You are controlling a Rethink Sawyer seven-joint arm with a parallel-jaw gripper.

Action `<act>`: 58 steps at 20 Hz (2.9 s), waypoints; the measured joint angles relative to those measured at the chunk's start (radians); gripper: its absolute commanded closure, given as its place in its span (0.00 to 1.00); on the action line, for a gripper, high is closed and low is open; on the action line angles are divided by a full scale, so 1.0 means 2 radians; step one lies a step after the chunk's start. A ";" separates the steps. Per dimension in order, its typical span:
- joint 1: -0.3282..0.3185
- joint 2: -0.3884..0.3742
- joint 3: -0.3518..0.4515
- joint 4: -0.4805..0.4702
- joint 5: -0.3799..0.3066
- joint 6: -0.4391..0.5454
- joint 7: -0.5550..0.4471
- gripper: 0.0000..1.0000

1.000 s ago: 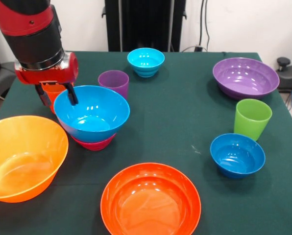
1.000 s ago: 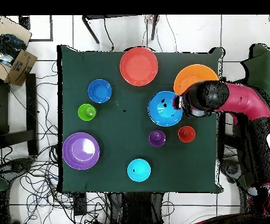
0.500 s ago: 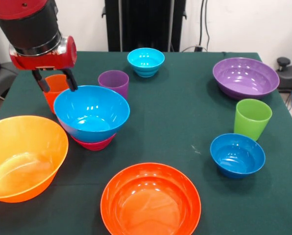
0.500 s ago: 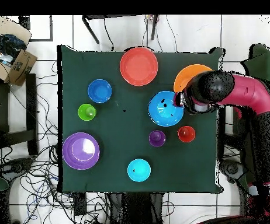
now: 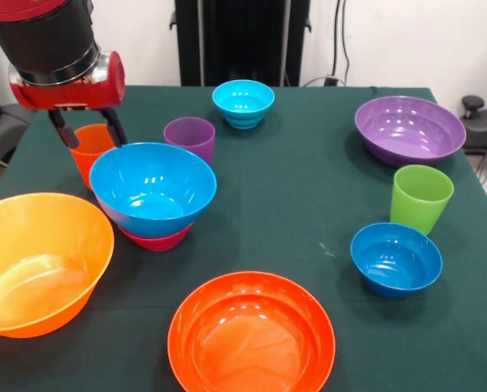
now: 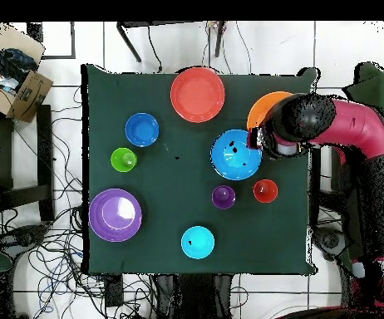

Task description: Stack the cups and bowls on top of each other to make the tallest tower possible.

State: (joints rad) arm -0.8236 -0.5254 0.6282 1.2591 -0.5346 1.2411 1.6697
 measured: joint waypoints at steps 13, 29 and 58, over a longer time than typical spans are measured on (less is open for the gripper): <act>-0.001 -0.068 0.000 0.062 0.001 0.000 0.000 0.00; 0.011 -0.132 -0.004 0.135 0.014 -0.026 0.000 0.00; 0.114 -0.128 -0.088 0.189 0.014 -0.184 0.005 0.00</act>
State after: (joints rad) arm -0.5962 -0.7819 0.4530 1.6379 -0.5064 0.8738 1.6793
